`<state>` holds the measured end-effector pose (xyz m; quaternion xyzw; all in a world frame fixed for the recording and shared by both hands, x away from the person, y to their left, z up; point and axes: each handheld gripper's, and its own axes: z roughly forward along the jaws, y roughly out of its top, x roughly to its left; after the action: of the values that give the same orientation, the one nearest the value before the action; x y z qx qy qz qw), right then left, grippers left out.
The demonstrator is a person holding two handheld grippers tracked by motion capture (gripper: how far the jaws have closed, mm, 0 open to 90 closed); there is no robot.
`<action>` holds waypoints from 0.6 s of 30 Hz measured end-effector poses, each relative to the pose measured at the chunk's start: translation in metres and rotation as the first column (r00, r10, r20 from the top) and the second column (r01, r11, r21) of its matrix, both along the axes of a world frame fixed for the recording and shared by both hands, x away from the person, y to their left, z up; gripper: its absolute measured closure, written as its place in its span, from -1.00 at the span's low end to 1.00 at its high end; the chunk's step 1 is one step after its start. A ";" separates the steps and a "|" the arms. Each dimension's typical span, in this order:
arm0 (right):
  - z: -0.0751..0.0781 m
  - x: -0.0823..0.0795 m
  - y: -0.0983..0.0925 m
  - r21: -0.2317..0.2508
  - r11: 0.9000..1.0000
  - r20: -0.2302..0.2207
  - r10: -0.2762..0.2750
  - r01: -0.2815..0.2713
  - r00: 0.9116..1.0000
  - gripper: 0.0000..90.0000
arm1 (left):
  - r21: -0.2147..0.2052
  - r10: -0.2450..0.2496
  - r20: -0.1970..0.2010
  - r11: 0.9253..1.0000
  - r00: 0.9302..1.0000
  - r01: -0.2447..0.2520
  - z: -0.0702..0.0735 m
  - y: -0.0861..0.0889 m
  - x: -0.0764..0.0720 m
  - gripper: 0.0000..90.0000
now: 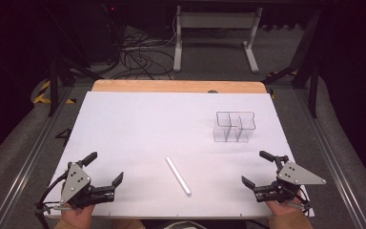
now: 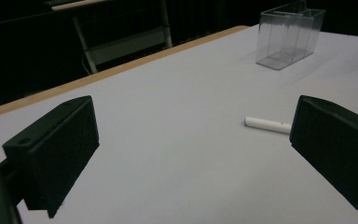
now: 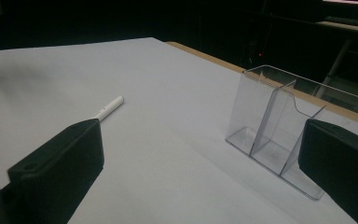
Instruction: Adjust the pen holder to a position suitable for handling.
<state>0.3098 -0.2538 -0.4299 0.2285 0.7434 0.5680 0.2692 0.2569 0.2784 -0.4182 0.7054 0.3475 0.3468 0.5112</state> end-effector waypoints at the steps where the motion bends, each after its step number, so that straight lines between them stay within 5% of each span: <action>1: 0.001 -0.001 0.000 -0.001 1.000 -0.001 -0.005 0.005 1.000 -0.99 | -0.018 0.000 -0.006 1.000 1.000 0.000 0.001 0.002 0.000 -0.95; 9: 0.002 -0.002 0.001 -0.018 1.000 0.014 -0.006 0.006 1.000 -0.98 | -0.025 0.008 -0.003 1.000 1.000 -0.008 0.002 0.004 0.000 -0.95; 18: 0.001 0.001 -0.002 0.017 1.000 0.008 -0.018 0.018 1.000 -0.98 | -0.010 0.015 0.000 1.000 1.000 -0.015 0.002 0.004 0.000 -0.95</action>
<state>0.3104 -0.2561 -0.4289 0.2351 0.7355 0.5726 0.2755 0.2570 0.2820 -0.4164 0.7001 0.3545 0.3489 0.5123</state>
